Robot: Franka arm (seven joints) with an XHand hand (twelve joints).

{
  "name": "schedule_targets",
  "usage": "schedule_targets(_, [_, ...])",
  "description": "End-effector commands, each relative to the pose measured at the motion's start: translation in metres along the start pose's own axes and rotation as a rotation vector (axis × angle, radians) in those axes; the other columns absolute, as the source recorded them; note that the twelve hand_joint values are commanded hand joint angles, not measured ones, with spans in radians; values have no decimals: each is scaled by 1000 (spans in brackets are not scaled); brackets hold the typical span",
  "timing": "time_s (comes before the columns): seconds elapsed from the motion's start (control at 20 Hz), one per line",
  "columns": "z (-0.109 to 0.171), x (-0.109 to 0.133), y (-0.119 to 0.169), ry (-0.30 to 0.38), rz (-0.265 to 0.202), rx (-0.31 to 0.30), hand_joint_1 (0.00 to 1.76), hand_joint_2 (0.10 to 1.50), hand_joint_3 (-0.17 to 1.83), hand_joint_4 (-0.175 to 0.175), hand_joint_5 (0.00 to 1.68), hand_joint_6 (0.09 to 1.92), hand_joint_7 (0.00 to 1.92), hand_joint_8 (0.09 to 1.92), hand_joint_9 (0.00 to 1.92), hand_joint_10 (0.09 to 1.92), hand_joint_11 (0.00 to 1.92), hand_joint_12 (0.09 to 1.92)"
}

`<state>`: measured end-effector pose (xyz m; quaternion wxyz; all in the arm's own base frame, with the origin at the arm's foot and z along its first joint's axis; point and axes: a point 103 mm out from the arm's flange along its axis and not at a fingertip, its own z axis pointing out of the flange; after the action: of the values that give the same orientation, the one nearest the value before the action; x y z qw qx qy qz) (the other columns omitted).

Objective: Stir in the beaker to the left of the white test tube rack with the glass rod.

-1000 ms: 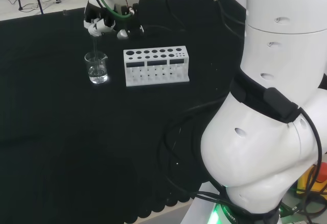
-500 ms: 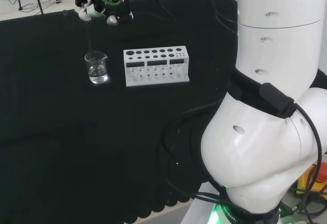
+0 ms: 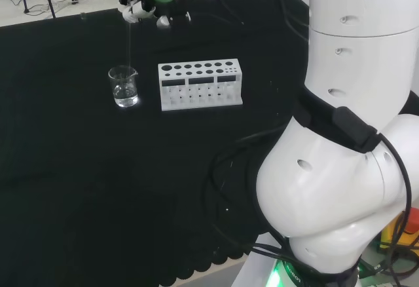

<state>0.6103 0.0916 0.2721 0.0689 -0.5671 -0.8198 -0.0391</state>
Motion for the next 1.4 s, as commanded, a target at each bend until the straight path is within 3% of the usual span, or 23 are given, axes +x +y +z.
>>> schedule_targets(0.05, [7,22,-12,0,-19,12,1299,1070,1,-175,1083,531,1112,1105,1568,888,1615,780])
schedule_targets(0.4, [13,64,-3,2,-69,20,1298,1070,1,-175,1082,532,1111,1107,1568,889,1614,781])
schedule_targets(0.6, [16,73,13,-17,-59,22,1298,1071,1,-175,1081,533,1111,1108,1568,889,1614,782])
schedule_targets(0.95, [11,29,5,15,-38,3,1298,1071,1,-175,1080,535,1110,1110,1568,890,1614,783])
schedule_targets(1.3, [3,24,-5,2,-23,-7,1298,1071,1,-175,1079,537,1109,1110,1569,891,1614,784])
schedule_targets(1.35, [-9,5,-35,15,-27,-24,1298,1071,1,-175,1079,537,1109,1110,1569,891,1614,784])
schedule_targets(1.4, [-15,1,-48,22,-37,-29,1298,1071,1,-175,1078,538,1110,1110,1569,891,1614,784])
